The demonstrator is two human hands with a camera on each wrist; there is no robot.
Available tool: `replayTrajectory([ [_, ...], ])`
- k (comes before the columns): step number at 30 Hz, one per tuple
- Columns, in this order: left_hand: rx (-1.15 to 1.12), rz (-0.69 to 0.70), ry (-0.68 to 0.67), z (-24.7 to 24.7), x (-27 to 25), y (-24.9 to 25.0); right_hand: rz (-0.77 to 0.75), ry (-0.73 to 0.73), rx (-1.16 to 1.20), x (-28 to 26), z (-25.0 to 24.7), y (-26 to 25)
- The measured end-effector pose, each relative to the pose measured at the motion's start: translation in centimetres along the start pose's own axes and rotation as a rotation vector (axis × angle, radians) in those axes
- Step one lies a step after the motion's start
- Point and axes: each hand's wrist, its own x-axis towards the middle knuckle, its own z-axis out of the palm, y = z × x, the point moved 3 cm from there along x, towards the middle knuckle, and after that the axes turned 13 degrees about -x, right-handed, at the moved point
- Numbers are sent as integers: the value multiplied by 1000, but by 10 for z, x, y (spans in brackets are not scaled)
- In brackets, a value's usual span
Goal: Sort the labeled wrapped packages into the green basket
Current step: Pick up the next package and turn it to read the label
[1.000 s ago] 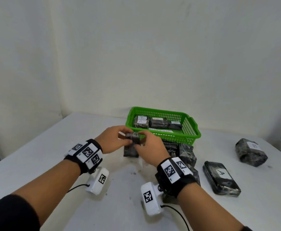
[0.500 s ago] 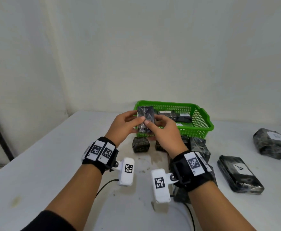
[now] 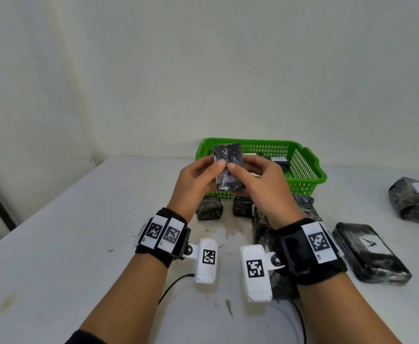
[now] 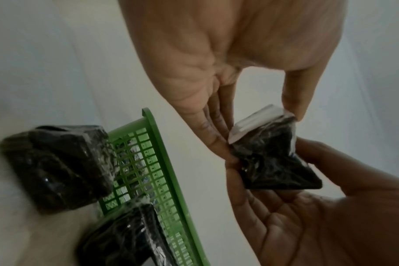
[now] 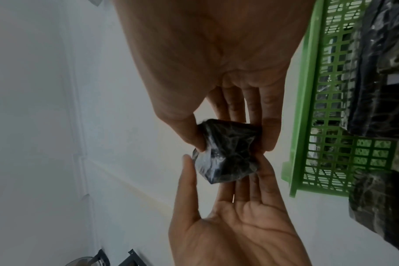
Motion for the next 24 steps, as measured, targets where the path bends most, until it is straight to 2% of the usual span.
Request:
replayTrajectory([
  [2, -2, 8, -11, 2, -3, 0, -3, -4, -2, -1, -3, 0],
  [7, 105, 74, 45, -1, -4, -4, 52, -139, 59, -6, -7, -1],
  [12, 118, 45, 13, -1, -6, -10, -13, -21, -106, -7, -14, 1],
  [16, 122, 29, 1, 1, -8, -13, -53, -51, -114, -10, -17, 0],
  [19, 101, 19, 18, 0, -8, -13, -29, -63, -73, -8, -16, 4],
  [21, 72, 14, 23, -3, -6, -12, 24, -146, 23, -8, -15, 5],
  [24, 9, 1, 27, -7, -6, -10, 19, -242, 79, -11, -14, 4],
])
